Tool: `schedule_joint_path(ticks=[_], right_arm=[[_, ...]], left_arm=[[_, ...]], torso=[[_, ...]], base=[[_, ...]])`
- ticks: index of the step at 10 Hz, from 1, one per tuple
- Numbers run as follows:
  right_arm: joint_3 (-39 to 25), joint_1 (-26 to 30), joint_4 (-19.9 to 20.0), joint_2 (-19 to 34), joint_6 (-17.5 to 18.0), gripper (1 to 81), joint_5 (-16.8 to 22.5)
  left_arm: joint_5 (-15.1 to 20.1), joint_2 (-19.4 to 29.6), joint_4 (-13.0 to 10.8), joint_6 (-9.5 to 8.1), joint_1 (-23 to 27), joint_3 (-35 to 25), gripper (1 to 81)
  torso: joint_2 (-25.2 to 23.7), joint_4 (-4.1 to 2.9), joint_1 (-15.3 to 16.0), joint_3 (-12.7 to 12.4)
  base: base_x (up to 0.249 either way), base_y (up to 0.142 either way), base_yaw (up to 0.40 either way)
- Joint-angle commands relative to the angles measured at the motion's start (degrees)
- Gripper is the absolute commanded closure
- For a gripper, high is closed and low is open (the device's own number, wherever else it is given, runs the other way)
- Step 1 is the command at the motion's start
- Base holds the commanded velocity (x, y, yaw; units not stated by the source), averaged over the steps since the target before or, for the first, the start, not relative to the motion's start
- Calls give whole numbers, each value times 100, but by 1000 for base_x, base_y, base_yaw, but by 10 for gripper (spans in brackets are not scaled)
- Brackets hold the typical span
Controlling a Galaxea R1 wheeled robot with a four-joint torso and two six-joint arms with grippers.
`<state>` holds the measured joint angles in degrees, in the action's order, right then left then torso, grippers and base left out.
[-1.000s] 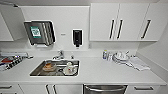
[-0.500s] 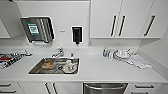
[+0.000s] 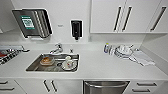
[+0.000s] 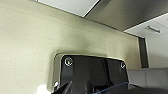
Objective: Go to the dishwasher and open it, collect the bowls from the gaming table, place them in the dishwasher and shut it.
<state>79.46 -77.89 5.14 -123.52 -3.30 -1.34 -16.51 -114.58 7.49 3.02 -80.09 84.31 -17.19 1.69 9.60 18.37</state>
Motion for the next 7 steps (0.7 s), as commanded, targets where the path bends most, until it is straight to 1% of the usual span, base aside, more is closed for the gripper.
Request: schedule_joint_path(ticks=[1, 2, 3, 4, 5, 7], right_arm=[[-221, 523, 66, 465, 365, 10, 310], [-256, 611, 74, 526, 453, 10, 310], [-327, 690, 83, 580, 462, 10, 310], [-415, 761, 83, 650, 471, 10, 310], [-459, 813, 83, 703, 506, 10, 310], [-441, 849, 74, 755, 620, 10, 310]], left_arm=[[236, 1050, -45, -47, 674, -837, 10], [253, 1208, -45, -56, 823, -1099, 10], [306, 1305, -28, -56, 1042, -1285, 10], [446, 1472, -10, -83, 1245, -1549, 10], [726, 1760, -45, -91, 1412, -2012, 10], [763, 2183, -106, -83, 1457, -2698, 10]], torso=[[-547, 0, 354, -11], [-730, 0, 465, 35], [-927, 0, 592, 46], [-1134, 0, 723, 48], [-1351, 0, 859, 48], [-1753, 0, 1112, 50]], base=[[0, 0, 0], [0, 0, 0], [0, 0, 0], [0, 0, 0], [0, 0, 0], [0, 0, 0]])
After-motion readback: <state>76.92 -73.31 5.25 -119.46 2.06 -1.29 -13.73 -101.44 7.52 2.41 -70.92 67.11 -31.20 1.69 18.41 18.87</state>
